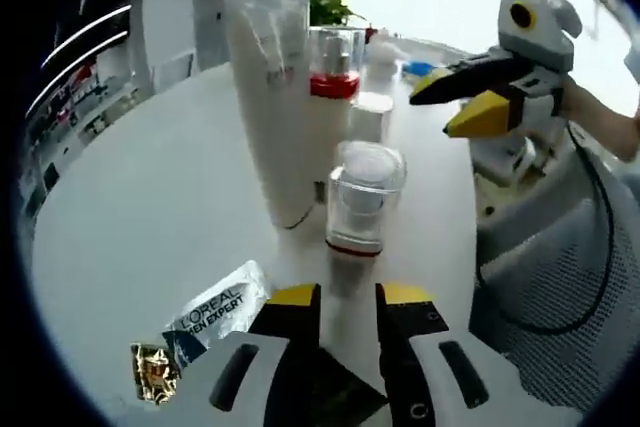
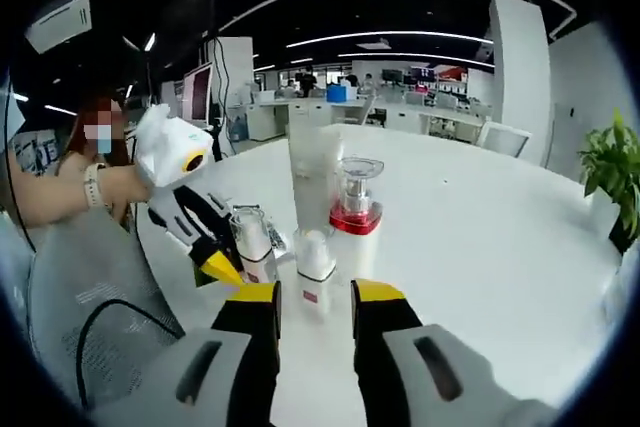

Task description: Arrange the skincare products in the storage area until every visible bottle or jar stands upright without overlapping.

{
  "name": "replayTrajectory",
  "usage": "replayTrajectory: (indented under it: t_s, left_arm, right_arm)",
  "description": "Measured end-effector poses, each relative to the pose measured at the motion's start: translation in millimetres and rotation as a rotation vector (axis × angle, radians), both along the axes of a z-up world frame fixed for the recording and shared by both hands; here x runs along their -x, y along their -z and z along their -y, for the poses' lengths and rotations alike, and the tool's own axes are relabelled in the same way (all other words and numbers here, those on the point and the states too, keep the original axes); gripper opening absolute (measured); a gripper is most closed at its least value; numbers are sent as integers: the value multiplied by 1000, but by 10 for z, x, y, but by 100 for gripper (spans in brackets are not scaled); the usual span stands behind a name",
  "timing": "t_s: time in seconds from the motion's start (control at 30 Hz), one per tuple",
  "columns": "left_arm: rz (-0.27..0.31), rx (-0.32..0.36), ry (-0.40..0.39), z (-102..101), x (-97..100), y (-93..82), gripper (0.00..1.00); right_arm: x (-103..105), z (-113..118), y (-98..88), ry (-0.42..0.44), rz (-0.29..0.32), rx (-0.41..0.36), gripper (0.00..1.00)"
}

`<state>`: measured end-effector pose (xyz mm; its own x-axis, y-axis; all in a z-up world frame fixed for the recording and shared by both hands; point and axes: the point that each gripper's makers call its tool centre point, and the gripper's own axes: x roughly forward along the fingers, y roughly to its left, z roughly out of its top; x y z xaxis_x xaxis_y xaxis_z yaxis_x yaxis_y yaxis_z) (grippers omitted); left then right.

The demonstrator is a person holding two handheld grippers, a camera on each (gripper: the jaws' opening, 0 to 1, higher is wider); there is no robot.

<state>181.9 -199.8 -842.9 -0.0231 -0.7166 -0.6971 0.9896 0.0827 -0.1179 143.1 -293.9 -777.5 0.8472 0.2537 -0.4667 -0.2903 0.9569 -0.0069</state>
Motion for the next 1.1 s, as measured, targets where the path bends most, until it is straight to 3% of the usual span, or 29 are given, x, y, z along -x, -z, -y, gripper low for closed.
replayTrajectory:
  t_s: [0.17,0.43,0.77,1.1]
  left_arm:
    - [-95,-40,-111,-31,45,104,15]
    - [-122,-24,-223,55,-12,105,12]
    - [-113,-35,-241,138,-43,129,11]
    - [-85,-10,-194,318,-44,120,12]
  right_arm:
    - [-45,-12,191,-41,-51,1,26]
    - [-132,-61,416,-98,-102,8,26]
    - [-240,-86,555,-128,-123,8,24]
    - [-294,-136,608,-147,-137,6,24]
